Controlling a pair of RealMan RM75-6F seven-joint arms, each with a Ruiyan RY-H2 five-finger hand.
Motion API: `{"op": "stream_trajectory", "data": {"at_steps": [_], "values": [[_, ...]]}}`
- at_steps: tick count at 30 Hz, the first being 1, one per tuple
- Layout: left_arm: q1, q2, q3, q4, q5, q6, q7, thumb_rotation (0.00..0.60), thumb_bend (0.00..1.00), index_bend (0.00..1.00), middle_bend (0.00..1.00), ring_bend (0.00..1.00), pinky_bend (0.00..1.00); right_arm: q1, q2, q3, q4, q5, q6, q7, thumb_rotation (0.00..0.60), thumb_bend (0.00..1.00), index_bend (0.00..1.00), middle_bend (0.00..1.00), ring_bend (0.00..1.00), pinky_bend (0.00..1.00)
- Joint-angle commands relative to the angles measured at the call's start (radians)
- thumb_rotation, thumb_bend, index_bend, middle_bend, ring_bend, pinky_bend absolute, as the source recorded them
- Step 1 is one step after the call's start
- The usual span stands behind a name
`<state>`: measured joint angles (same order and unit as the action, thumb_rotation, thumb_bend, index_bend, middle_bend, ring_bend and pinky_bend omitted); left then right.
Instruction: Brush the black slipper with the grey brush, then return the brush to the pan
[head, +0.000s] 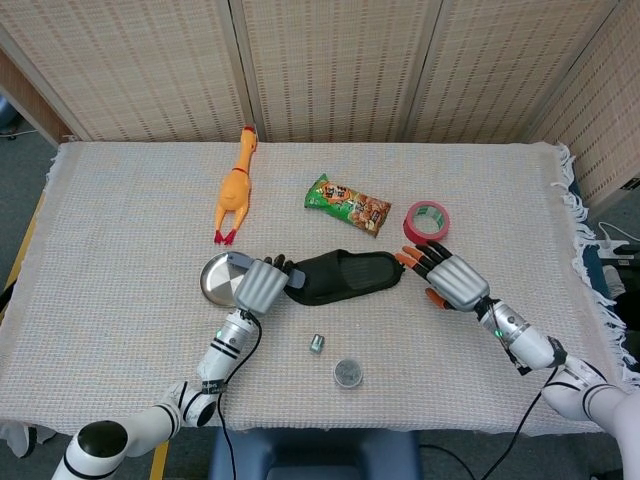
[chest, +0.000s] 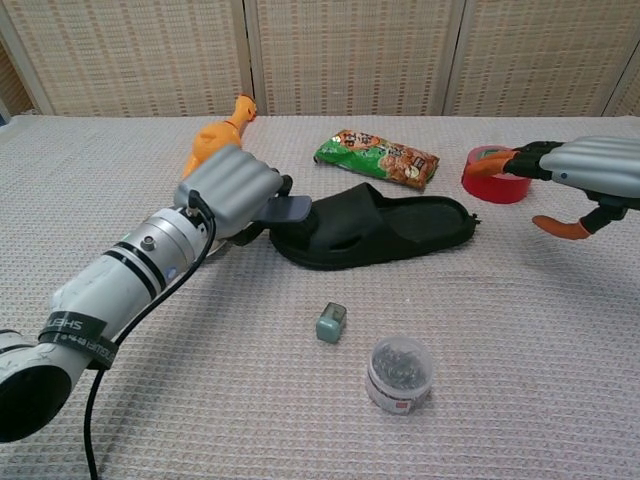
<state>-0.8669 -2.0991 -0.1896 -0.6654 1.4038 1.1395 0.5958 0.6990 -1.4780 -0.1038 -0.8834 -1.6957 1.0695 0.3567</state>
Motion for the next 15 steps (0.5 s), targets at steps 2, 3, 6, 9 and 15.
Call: {"op": "stream_trajectory", "data": {"at_steps": [2, 3, 6, 9, 15], "values": [[0.038, 0.067, 0.003, -0.136, 0.007, 0.06, 0.052, 0.6, 0.44, 0.67, 0.78, 0.6, 0.91, -0.007, 0.008, 0.0, -0.009, 0.001, 0.009, -0.004, 0.6, 0.46, 0.0, 0.0, 0.0, 0.0], [0.05, 0.091, 0.004, -0.177, 0.006, 0.075, 0.066, 0.6, 0.44, 0.66, 0.78, 0.6, 0.91, -0.009, 0.011, 0.001, -0.012, 0.002, 0.012, -0.003, 0.6, 0.46, 0.0, 0.0, 0.0, 0.0], [0.111, 0.198, 0.013, -0.319, 0.0, 0.128, 0.132, 0.6, 0.44, 0.66, 0.78, 0.6, 0.91, -0.013, 0.023, 0.008, -0.027, 0.005, 0.028, -0.005, 0.6, 0.46, 0.0, 0.0, 0.0, 0.0], [0.163, 0.284, 0.04, -0.401, -0.014, 0.138, 0.179, 0.6, 0.44, 0.66, 0.78, 0.6, 0.91, -0.017, 0.04, 0.02, -0.056, 0.008, 0.051, -0.007, 0.6, 0.46, 0.0, 0.0, 0.0, 0.0], [0.209, 0.345, 0.065, -0.433, -0.048, 0.122, 0.226, 0.6, 0.44, 0.66, 0.78, 0.6, 0.91, -0.022, 0.067, 0.04, -0.108, 0.016, 0.08, -0.018, 0.6, 0.46, 0.0, 0.0, 0.0, 0.0]]}}
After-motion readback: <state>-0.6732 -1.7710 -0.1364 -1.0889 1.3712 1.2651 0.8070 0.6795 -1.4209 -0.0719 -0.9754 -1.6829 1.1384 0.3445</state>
